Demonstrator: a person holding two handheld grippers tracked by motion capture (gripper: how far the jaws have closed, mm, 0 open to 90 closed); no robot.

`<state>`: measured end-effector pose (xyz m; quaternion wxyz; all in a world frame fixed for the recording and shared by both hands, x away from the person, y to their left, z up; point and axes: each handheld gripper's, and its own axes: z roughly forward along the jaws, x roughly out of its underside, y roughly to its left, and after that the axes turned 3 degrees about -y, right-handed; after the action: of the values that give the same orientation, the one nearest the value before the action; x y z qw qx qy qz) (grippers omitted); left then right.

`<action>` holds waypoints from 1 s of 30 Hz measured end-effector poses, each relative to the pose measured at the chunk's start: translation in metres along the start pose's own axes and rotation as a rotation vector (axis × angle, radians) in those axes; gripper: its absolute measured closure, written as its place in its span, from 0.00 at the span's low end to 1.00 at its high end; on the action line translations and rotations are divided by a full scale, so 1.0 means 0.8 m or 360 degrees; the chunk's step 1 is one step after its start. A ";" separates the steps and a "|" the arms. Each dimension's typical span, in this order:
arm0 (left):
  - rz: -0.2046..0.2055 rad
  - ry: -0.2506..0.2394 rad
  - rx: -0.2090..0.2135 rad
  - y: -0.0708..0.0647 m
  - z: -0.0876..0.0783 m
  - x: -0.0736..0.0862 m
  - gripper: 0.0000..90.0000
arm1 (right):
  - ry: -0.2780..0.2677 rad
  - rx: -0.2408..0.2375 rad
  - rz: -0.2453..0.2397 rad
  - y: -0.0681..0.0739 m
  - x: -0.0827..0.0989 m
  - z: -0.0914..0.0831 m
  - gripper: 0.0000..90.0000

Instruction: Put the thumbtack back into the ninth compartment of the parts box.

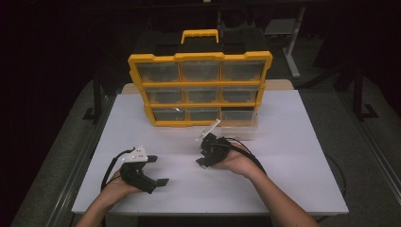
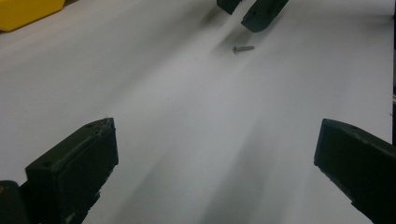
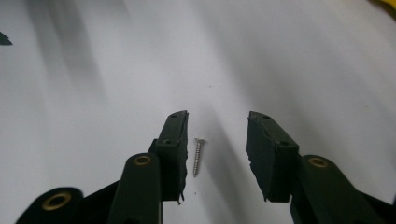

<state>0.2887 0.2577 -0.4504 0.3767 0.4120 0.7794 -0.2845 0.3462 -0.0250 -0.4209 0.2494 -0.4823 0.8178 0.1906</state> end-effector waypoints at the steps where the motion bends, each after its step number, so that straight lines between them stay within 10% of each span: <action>1: 0.0001 0.0001 0.0000 0.000 0.000 0.000 0.00 | 0.0010 -0.0003 -0.0002 0.001 0.001 0.003 0.66; 30: 0.0004 -0.0003 0.0000 -0.001 0.000 -0.002 0.00 | 0.0113 -0.0023 -0.0063 0.007 0.008 0.024 0.96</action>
<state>0.2890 0.2566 -0.4488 0.3777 0.4127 0.7785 -0.2844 0.3427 -0.0159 -0.4397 0.2205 -0.5067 0.8150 0.1741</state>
